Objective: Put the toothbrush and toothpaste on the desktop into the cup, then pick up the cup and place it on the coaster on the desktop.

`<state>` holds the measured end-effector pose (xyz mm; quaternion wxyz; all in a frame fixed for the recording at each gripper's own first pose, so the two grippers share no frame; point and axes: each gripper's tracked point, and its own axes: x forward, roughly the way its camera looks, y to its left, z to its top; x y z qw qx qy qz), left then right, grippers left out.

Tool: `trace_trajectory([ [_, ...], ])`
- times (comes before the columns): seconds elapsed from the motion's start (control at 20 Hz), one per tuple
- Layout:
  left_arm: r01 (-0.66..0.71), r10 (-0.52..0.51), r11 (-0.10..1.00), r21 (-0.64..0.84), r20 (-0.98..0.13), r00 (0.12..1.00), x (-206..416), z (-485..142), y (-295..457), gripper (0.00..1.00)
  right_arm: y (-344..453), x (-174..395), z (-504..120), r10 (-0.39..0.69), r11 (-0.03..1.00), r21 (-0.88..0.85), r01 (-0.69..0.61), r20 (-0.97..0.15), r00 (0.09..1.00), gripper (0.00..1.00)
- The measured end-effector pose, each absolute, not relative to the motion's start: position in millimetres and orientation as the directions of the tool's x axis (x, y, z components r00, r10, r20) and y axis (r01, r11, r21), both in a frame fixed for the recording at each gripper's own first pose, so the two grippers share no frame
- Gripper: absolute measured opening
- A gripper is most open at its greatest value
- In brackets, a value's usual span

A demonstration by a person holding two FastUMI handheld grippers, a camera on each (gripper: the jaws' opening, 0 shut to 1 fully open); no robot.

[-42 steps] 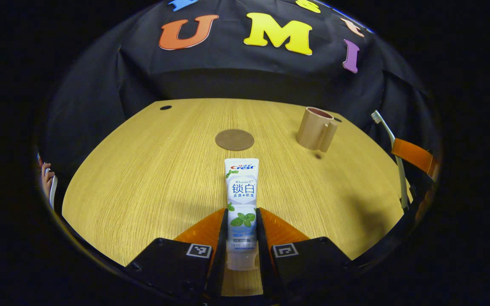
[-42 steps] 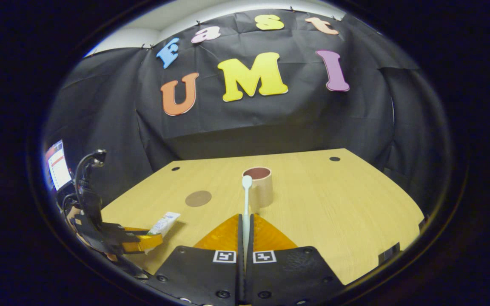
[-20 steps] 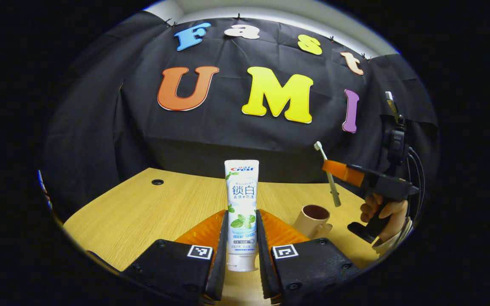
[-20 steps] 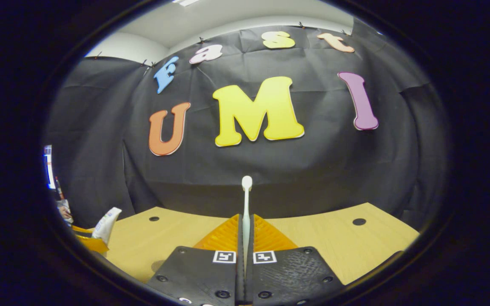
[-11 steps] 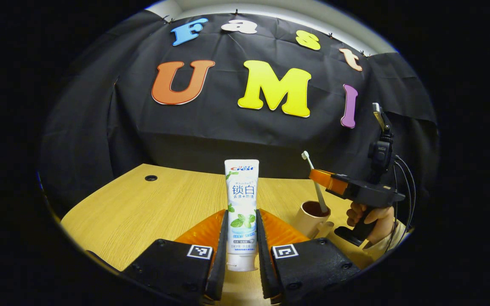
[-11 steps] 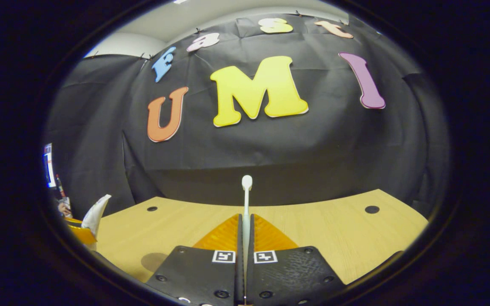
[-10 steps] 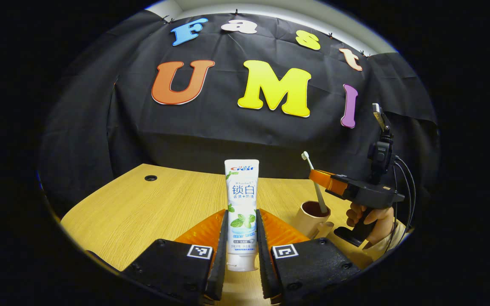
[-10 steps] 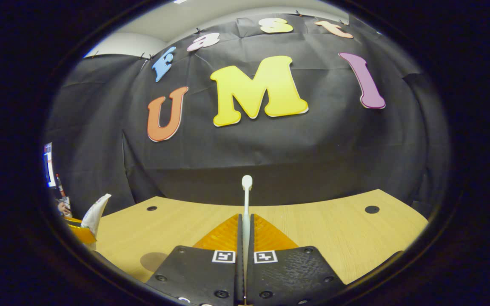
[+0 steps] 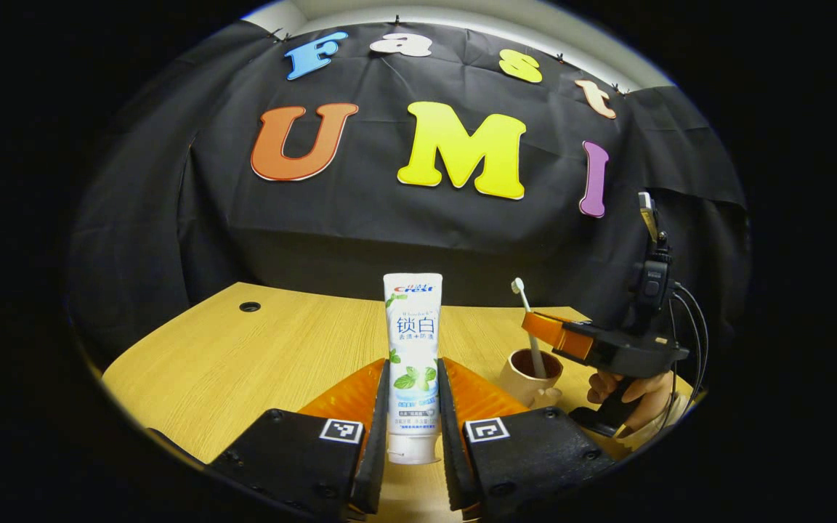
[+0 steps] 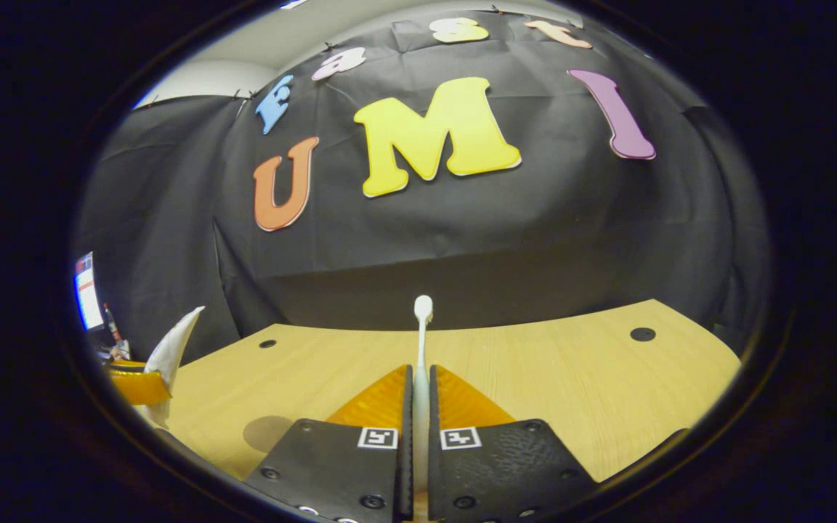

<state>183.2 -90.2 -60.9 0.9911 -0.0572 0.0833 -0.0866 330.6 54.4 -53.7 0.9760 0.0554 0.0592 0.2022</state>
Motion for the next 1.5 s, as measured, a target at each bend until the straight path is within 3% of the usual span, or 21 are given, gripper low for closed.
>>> trace_trajectory([
  [0.1,0.173,-0.19,0.978,-0.119,-0.151,0.97,188.7,-57.5,-99.5,0.37,54.1,322.3,-53.1,0.424,0.901,0.135,-0.411,-0.085,0.902,0.26],
  [0.15,0.182,-0.198,0.976,-0.122,-0.144,0.969,191.5,-54.3,-105.5,0.37,48.3,320.4,-52.6,0.415,0.906,0.126,-0.404,-0.082,0.906,0.43],
  [0.25,0.198,-0.213,0.972,-0.127,-0.12,0.97,199.4,-45.6,-118.0,0.37,36.7,310.6,-48.2,0.408,0.909,0.127,-0.398,-0.062,0.911,0.46],
  [0.3,0.207,-0.22,0.97,-0.125,-0.108,0.969,203.5,-42.0,-124.6,0.37,31.9,305.7,-46.5,0.412,0.906,0.13,-0.402,-0.055,0.91,0.54],
  [0.4,0.231,-0.243,0.965,-0.124,-0.09,0.966,212.7,-36.8,-139.4,0.37,12.3,297.6,-42.9,0.391,0.915,0.129,-0.383,-0.045,0.919,0.81],
  [0.45,0.248,-0.259,0.96,-0.13,-0.082,0.962,216.6,-35.1,-149.2,0.41,1.3,293.8,-41.3,0.374,0.921,0.131,-0.366,-0.041,0.926,0.87],
  [0.5,0.267,-0.278,0.954,-0.137,-0.069,0.958,221.2,-31.5,-157.4,0.37,-10.3,290.1,-37.3,0.355,0.928,0.131,-0.348,-0.031,0.934,0.96],
  [0.8,0.37,-0.377,0.918,-0.14,-0.026,0.926,245.2,-31.0,-207.0,0.37,-70.6,276.9,-34.4,0.226,0.971,0.069,-0.23,0.067,0.972,0.96],
  [0.85,0.374,-0.382,0.916,-0.142,-0.031,0.924,249.9,-33.3,-213.0,0.37,-73.6,275.9,-39.2,0.22,0.973,0.066,-0.223,0.045,0.974,1.0],
  [1.0,0.398,-0.404,0.903,-0.163,0.0,0.915,256.0,-31.7,-225.8,0.37,-73.4,277.7,-40.0,0.231,0.967,0.099,-0.234,0.044,0.972,0.97],
  [1.25,0.442,-0.444,0.882,-0.163,0.03,0.896,264.7,-31.9,-242.7,0.37,-73.8,286.8,-63.8,0.22,0.969,0.125,-0.212,-0.056,0.974,0.97],
  [1.5,0.445,-0.447,0.886,-0.127,0.013,0.894,266.2,-45.7,-250.4,0.37,-79.7,288.2,-61.6,0.22,0.962,0.179,-0.208,-0.051,0.974,0.96],
])
